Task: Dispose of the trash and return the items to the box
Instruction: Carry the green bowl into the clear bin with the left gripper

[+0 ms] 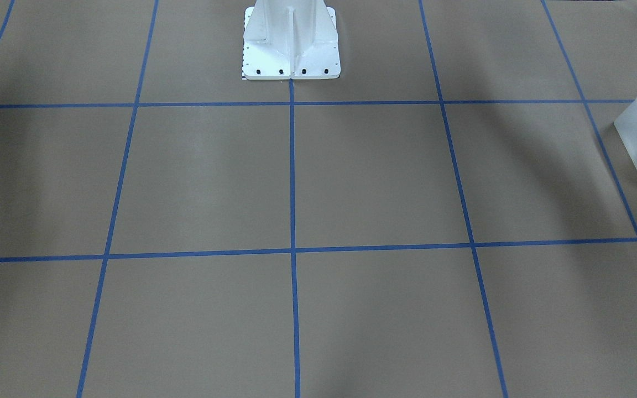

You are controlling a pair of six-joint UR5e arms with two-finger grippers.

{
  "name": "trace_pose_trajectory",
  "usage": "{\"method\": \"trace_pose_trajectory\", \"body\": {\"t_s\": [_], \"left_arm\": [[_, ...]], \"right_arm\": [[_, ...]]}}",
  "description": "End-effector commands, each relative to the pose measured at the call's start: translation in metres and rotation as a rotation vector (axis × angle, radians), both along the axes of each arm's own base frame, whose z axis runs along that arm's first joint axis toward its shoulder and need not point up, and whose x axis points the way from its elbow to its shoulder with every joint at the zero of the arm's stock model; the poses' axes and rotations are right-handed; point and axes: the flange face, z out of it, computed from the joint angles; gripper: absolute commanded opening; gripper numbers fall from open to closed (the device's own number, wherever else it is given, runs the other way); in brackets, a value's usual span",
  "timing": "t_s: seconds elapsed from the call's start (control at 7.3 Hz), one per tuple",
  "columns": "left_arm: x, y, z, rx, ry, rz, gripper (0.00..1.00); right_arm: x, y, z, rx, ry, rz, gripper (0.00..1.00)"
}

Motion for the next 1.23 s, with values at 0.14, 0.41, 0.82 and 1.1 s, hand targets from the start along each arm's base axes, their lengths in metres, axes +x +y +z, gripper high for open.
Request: {"method": "trace_pose_trajectory", "body": {"t_s": [0.14,0.41,0.82,1.1], "left_arm": [[-0.013,-0.008,0.038,-0.050,-0.048,0.021,0.00],[-0.012,0.009,0.051,-0.060,-0.047,0.035,0.00],[0.002,0.060,0.075,-0.050,-0.048,0.053,0.00],[0.006,0.073,0.080,-0.044,-0.049,0.054,0.73]], "right_arm": [[-0.015,0.000,-0.009,-0.017,-0.007,0.001,1.00],[-0.017,-0.001,-0.011,-0.013,-0.008,-0.003,1.00],[-0.017,-0.001,-0.011,-0.012,-0.003,-0.003,1.00],[-0.017,-0.001,-0.010,-0.013,-0.002,-0.004,1.00]]}}
